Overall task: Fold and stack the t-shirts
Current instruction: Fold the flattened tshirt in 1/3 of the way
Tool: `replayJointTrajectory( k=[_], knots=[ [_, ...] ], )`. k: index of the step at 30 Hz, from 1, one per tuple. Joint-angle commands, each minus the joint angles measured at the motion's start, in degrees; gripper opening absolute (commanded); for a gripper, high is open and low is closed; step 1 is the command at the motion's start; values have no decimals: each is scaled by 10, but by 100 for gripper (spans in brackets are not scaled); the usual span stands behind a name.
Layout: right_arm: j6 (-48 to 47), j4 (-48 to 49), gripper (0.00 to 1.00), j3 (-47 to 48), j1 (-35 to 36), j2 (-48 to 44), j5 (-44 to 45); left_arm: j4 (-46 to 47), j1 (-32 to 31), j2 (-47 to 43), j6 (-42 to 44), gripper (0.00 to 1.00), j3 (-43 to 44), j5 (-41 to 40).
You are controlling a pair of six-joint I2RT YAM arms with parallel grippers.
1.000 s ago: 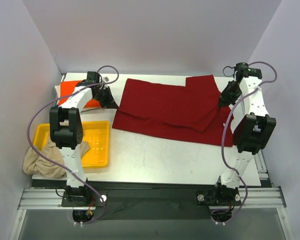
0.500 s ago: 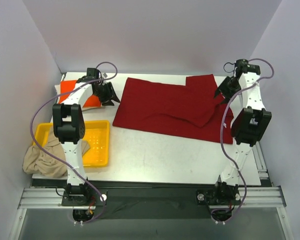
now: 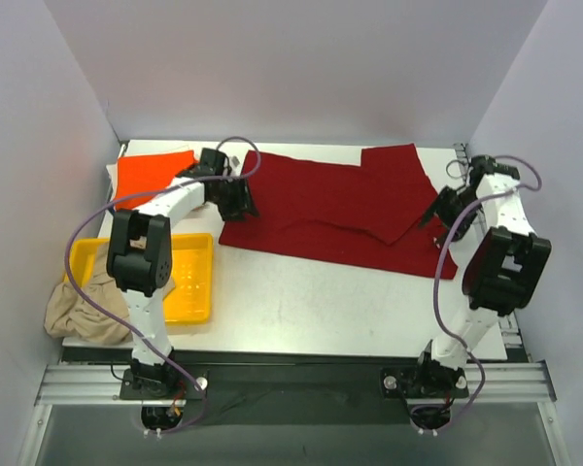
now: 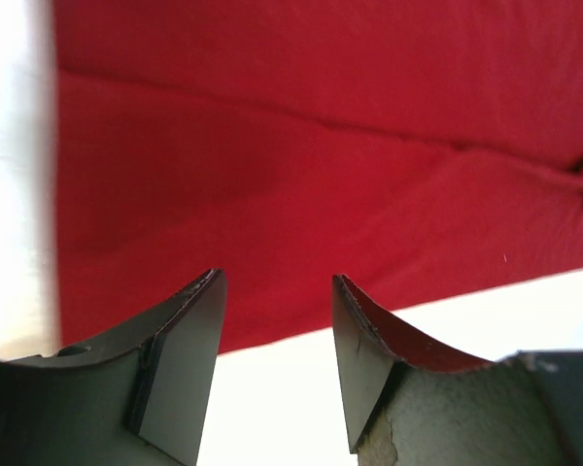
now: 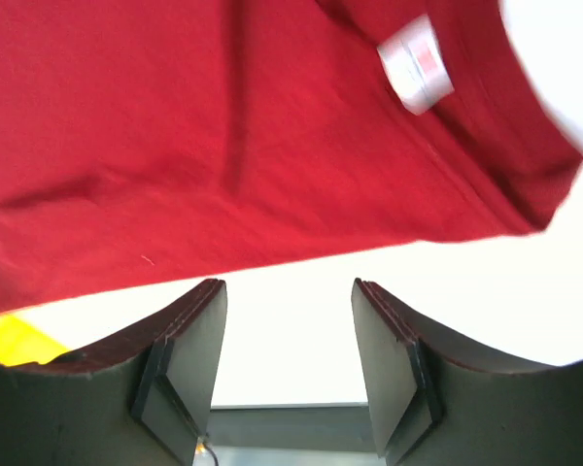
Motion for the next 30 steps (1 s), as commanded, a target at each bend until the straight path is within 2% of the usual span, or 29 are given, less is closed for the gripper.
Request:
replayJointTrajectory(
  k=[1, 5, 16, 24, 30],
  knots=[
    [-28, 36, 54, -102, -11, -62, -27, 92, -24, -25, -34, 58, -35, 11],
    [-25, 59, 51, -154, -13, -50, -33, 129, -33, -12, -52, 58, -68, 22],
    [-15, 69, 49, -162, -15, 46, 29, 159, -28, 14, -40, 58, -119, 34],
    [-14, 56, 49, -201, -14, 56, 80, 166, -28, -3, -27, 58, -180, 18],
    [-1, 42, 49, -259, -17, 41, 90, 162, -29, -47, -19, 58, -247, -10]
  ],
)
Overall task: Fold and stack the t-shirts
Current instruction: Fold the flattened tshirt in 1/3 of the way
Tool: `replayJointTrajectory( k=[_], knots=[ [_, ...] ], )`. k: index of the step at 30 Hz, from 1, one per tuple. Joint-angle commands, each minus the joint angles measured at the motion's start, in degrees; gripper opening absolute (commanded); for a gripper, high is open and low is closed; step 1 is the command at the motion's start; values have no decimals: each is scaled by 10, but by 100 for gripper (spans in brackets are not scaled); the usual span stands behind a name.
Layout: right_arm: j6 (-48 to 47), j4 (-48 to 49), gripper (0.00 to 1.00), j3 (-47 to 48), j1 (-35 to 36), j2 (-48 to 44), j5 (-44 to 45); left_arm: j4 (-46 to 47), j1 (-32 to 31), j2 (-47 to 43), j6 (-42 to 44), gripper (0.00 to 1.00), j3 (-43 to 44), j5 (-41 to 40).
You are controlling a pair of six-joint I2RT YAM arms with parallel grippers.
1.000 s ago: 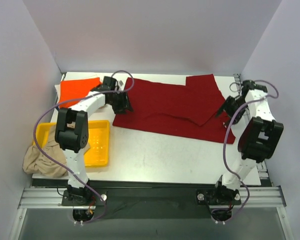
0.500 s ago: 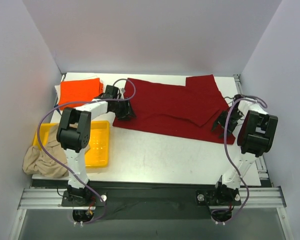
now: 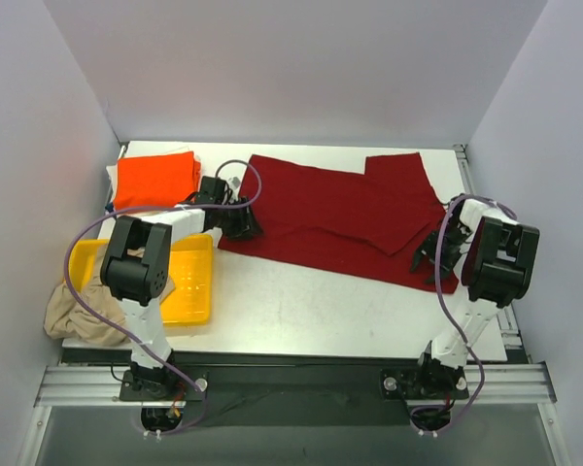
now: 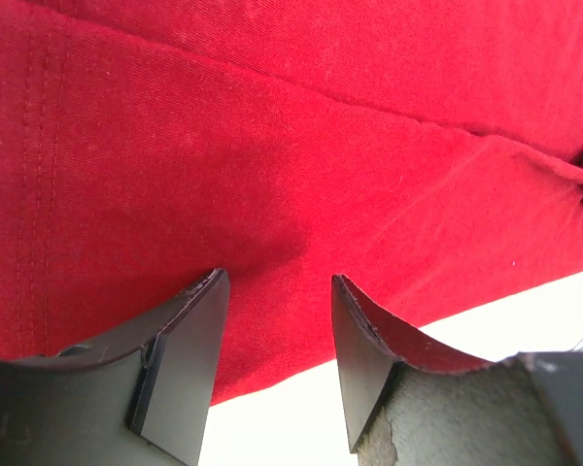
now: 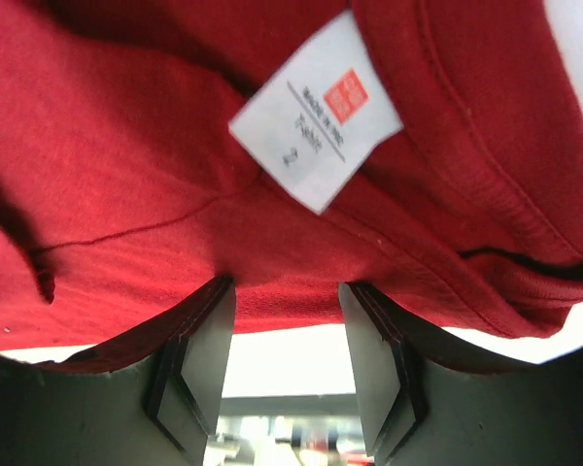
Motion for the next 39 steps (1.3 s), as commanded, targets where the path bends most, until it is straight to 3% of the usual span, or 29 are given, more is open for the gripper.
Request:
replayJointTrajectory(
  k=[1, 14, 21, 28, 39],
  knots=[
    [7, -38, 49, -66, -3, 1, 50, -43, -1, -15, 17, 58, -62, -45],
    [23, -54, 50, -125, 3, -106, 47, -55, -32, -146, 0, 59, -193, -108],
    [45, -86, 50, -61, 89, -160, 51, -86, -69, -219, -11, 61, -161, -151],
    [53, -76, 49, -40, 140, -136, 57, -101, -93, -243, -15, 61, -108, -168],
    [73, -10, 45, -28, 184, -70, 23, -92, -94, -242, -23, 62, -131, -163]
  ],
)
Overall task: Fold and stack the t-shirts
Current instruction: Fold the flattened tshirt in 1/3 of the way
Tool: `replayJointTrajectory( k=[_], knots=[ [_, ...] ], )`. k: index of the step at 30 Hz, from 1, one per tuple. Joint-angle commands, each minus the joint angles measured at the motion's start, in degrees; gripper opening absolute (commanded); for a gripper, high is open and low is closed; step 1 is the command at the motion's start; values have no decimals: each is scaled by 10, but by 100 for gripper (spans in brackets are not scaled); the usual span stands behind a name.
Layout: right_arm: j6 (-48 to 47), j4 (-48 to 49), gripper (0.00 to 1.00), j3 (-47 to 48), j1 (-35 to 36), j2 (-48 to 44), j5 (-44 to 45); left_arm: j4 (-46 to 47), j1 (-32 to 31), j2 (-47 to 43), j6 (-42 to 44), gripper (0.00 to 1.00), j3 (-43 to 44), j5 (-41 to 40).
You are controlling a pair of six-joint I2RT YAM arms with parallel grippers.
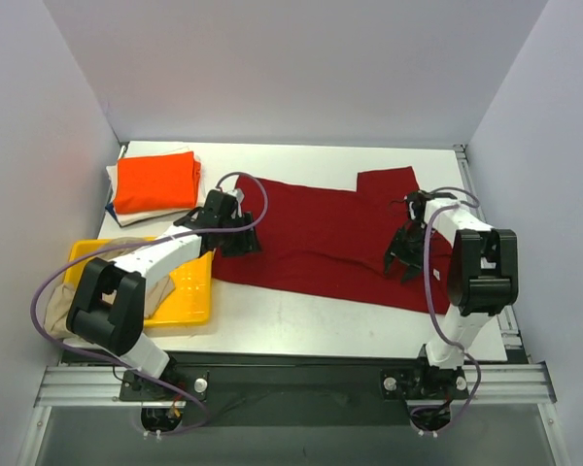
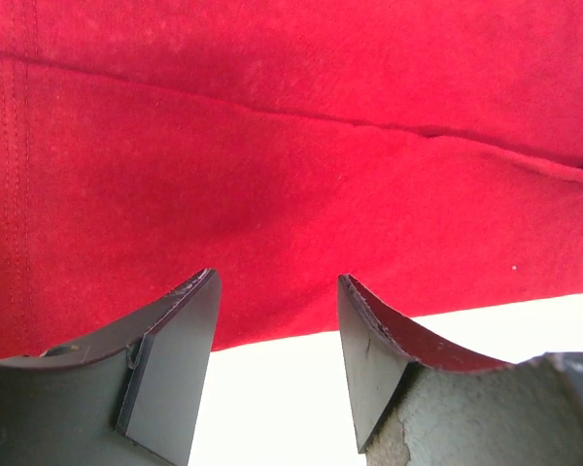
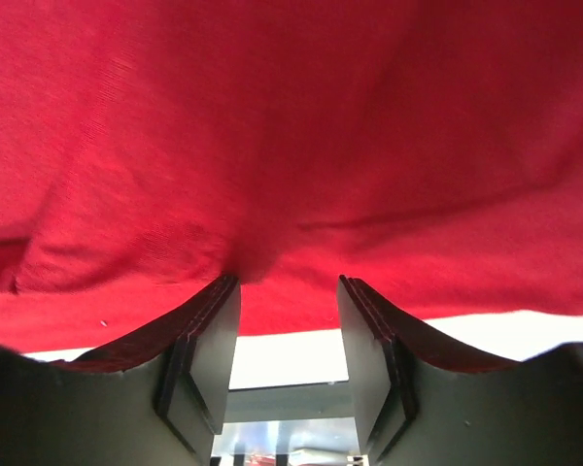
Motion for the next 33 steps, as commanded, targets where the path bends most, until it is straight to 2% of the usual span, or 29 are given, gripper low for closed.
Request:
replayJointTrajectory(
  k=[1, 7, 13, 17, 20, 33],
  knots=[
    [14, 2, 45, 24, 18, 20, -8, 6, -1, -15, -7, 62, -9, -5],
    [16, 9, 39, 46, 33, 44, -2, 10, -1, -10, -5, 62, -28, -10],
    [17, 9, 22, 62, 39, 49, -4, 10, -1, -10, -5, 63, -43, -10],
    [17, 8, 7, 77, 41, 56, -12, 6, -1, -11, -3, 63, -49, -10],
    [19, 5, 2, 96, 45, 64, -20, 5, -1, -10, -2, 63, -54, -10],
    [18, -39, 0, 261, 60, 152, -34, -3, 0, -12, -1, 63, -76, -11]
  ],
)
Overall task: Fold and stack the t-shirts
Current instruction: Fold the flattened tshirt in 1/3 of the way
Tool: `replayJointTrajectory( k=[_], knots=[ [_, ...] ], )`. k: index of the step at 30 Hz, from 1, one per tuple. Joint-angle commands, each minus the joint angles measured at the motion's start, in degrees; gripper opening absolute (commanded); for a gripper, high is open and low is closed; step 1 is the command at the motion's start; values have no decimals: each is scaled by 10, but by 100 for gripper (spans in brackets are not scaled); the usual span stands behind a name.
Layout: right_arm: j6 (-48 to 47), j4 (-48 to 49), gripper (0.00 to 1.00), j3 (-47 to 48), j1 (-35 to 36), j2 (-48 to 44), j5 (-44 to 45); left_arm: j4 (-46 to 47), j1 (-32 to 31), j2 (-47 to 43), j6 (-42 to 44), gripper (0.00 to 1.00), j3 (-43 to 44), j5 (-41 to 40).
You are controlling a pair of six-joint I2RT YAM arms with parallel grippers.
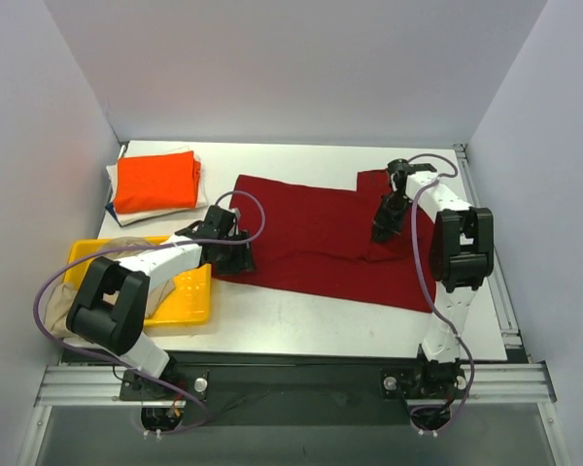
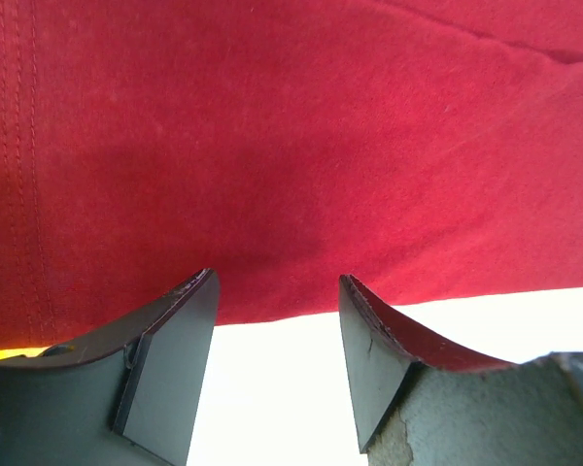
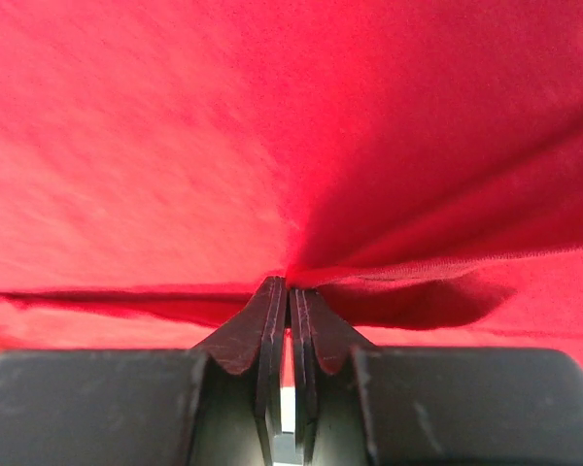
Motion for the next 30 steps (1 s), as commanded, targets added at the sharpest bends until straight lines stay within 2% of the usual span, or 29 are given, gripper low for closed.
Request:
replayJointTrajectory(
  k=[1, 14, 15, 19, 22, 25, 30],
  knots=[
    [3, -51, 1, 55, 7, 24, -6, 0, 0, -14, 0, 63, -6, -7],
    [19, -84, 3, 194, 14, 119, -40, -8, 1, -29, -3, 63, -32, -14],
    [19, -85, 5, 200, 15, 122, -46, -8, 2, -30, -3, 63, -31, -14],
    [24, -88, 27, 221, 20, 130, -61, -8, 2, -33, -2, 63, -37, -18],
    [24, -87, 39, 228, 21, 122, -67, -7, 2, -32, -3, 63, -41, -17],
    [23, -88, 45, 234, 21, 114, -68, -5, 2, -32, -3, 63, -45, -15],
    [18, -83, 47, 244, 22, 91, -59, -4, 2, -34, -3, 63, -48, -16]
  ],
)
